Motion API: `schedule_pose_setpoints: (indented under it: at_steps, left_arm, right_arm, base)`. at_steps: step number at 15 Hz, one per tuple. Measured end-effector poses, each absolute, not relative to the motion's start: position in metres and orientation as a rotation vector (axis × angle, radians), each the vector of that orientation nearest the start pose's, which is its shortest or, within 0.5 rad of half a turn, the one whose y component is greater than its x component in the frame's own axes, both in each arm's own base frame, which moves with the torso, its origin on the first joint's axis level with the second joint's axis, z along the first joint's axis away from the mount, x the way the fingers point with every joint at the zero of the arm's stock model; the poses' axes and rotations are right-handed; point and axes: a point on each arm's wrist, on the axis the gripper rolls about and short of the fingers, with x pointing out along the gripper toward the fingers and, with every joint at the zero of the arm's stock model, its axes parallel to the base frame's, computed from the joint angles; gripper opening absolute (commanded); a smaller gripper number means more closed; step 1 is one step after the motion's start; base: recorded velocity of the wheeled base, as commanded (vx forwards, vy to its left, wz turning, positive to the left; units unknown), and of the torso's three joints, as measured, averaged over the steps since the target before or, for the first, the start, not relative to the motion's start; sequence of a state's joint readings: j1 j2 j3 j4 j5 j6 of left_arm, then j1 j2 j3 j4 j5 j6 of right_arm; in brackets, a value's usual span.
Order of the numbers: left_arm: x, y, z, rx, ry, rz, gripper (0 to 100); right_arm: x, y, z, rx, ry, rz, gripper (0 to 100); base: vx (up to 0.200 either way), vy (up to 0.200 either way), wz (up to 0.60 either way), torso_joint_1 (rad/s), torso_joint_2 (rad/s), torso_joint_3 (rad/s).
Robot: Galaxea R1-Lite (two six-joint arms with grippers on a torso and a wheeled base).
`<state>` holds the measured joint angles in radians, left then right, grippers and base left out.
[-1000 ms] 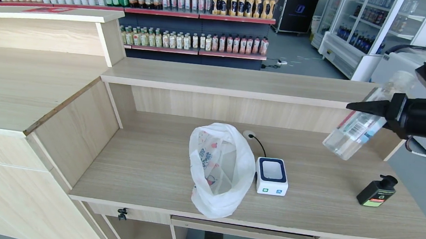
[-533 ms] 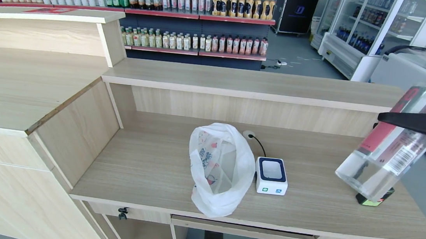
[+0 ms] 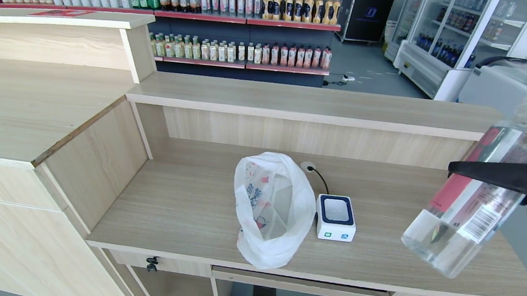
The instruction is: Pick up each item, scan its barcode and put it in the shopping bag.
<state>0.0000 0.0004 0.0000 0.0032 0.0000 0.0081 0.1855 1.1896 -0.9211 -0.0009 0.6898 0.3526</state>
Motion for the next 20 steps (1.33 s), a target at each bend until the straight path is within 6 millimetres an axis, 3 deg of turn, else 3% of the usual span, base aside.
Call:
schedule_pose_setpoints:
  at_steps: [10,20]
  left_arm:
    - [-0.023,0.000,0.075,0.009,0.004,0.000,100]
    - [-0.023,0.000,0.075,0.009,0.003,0.000,100]
  right_arm:
    - [0.162,0.072,0.288,0.385,0.431,0.919,0]
    - [0.138,0.082,0.281,0.364,0.445,0.957,0]
  base:
    - [0.000,0.000,0.00,0.000,0.00,0.000]
    - [0.000,0.000,0.00,0.000,0.00,0.000]
